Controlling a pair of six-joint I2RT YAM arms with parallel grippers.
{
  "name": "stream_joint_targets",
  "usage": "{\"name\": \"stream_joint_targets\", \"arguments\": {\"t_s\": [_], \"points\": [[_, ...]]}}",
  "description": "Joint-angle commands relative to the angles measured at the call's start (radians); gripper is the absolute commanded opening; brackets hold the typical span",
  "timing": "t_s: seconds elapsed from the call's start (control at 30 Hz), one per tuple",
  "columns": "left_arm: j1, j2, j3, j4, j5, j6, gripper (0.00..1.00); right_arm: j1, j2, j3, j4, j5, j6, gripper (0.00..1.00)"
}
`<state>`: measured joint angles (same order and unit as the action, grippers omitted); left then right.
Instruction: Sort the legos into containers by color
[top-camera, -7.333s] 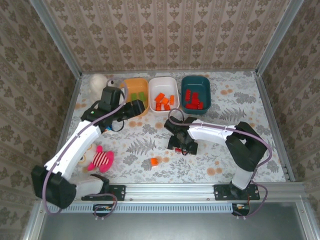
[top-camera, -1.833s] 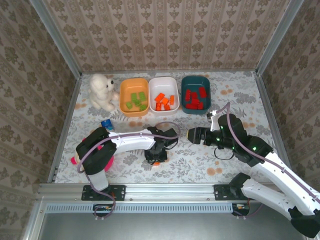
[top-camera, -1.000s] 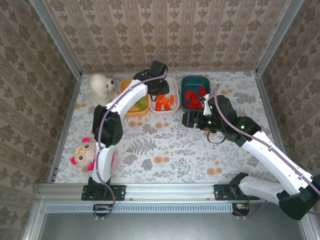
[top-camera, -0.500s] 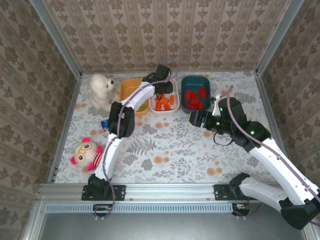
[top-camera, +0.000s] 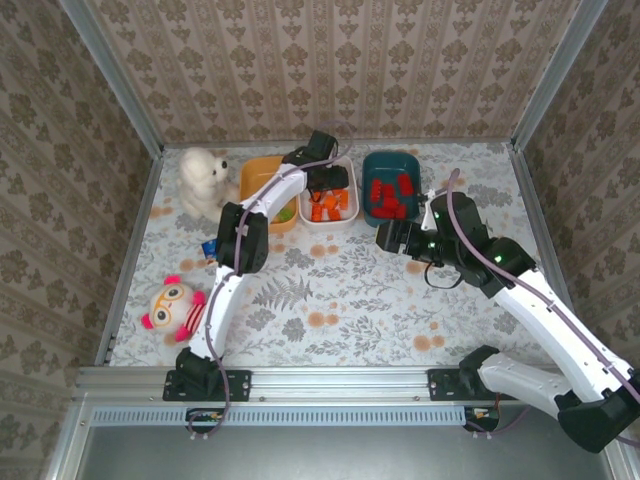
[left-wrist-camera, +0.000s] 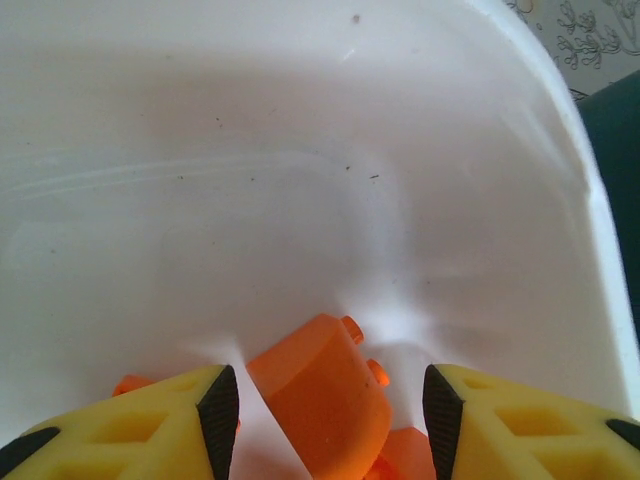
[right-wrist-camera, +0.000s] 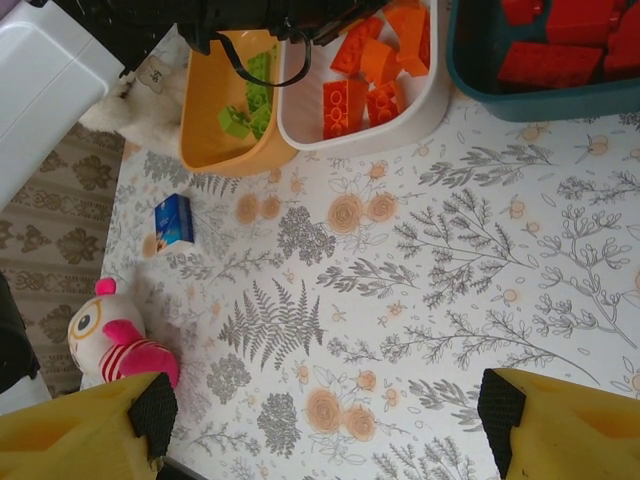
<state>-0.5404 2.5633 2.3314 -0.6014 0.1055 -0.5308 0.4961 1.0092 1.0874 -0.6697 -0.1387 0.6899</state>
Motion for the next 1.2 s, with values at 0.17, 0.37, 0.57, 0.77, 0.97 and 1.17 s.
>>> {"name": "stream_joint_targets", "arguments": {"t_s": [0.17,0.37,0.57,0.77,0.97,1.17], "points": [[0.005,-0.510,-0.266,0.049,-0.061,-0.070,0.61,-0.013,0.028,0.193,-0.124,0.233,-0.134,1.00],[0.076,-0.996,-0.748,0.044,-0.104,-0.067,1.00,-0.014,-0.014,0.224,-0.124,0.522,-0.212,1.00],[0.211,-1.395,-1.087,-0.170,-0.574,-0.061,1.00,-0.114,-0.093,-0.091,0.103,0.817,-0.262,1.00],[0.466,-1.564,-1.413,0.019,-0.593,0.148,1.00,-0.250,-0.122,-0.485,0.538,0.835,-0.361,1.00],[0.549,-1.541,-1.724,0.425,-0.565,0.388,1.00,-0.320,0.073,-0.597,0.783,0.774,-0.458,1.00],[0.630,-1.362,-1.868,0.796,-0.353,0.420,1.00,-0.366,0.297,-0.591,1.012,0.627,-0.551,1.00]]}}
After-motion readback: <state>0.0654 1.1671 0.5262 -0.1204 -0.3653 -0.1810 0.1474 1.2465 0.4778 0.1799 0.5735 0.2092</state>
